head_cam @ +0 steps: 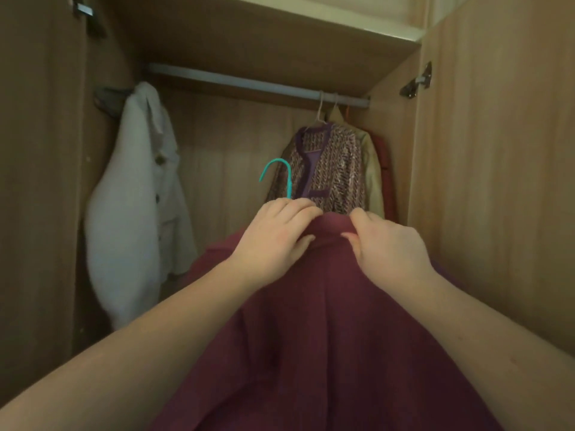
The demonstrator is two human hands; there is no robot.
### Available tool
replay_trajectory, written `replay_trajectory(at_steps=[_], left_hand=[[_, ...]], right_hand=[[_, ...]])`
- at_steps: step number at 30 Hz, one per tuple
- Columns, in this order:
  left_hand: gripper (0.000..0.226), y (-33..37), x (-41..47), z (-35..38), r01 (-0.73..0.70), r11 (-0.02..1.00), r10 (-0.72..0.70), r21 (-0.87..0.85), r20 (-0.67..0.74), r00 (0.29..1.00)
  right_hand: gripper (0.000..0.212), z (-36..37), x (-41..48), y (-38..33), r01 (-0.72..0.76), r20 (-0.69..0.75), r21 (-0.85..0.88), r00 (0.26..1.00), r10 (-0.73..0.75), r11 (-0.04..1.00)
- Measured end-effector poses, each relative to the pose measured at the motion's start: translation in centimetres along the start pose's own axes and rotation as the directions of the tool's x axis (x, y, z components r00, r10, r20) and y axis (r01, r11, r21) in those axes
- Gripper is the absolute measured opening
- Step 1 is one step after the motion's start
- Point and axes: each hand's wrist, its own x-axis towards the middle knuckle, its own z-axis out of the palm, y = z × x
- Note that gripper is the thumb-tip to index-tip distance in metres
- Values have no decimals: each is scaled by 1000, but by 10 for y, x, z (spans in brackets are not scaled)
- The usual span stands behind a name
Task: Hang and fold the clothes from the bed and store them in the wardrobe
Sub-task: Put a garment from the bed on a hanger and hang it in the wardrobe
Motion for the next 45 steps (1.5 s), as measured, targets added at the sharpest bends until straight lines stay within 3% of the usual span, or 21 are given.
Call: replay_trajectory(at_steps=[3,6,8,10,13,17,20,26,32,38,41,45], left_hand=[[42,-13,-12,6,30,999,-32,-33,-94,995],[49,-37,-15,7,263,965,-261,1,-123,957],[52,-55,-6,2,448,894,-448,36,-6,894],[48,-74,10,-2,518,848,-529,113,141,837],[45,-106,33,-4,476,859,-512,189,327,795],[40,-158,64,-1,546,837,-470,32,554,687],[37,-191,77,23,500,866,-439,13,497,749],[33,-250,103,93,414,901,-431,126,180,884],[63,-291,139,169,268,962,-269,47,-1,963],[70,-307,176,231,177,984,-176,16,-61,982],[66,-316,201,260,135,991,-135,-14,-1,991],[64,-332,241,284,180,974,-169,-137,90,982]], right_hand=[[25,19,15,19,-23,-89,37,996,26,999],[24,36,32,33,-31,-142,77,989,42,997],[24,47,46,39,-40,-163,92,985,54,995],[24,57,60,44,-43,-189,89,980,59,995],[24,71,78,51,-37,-209,83,976,54,996],[23,90,110,58,-44,-249,44,967,53,998],[24,108,140,61,-47,-244,9,969,48,999],[27,131,221,70,-130,-237,-168,968,88,977],[30,162,290,73,-165,-235,-274,967,101,947],[27,182,337,79,-211,-257,-333,958,127,919],[28,188,367,86,-230,-245,-384,959,142,894],[29,201,406,95,-263,-232,-456,957,172,850]])
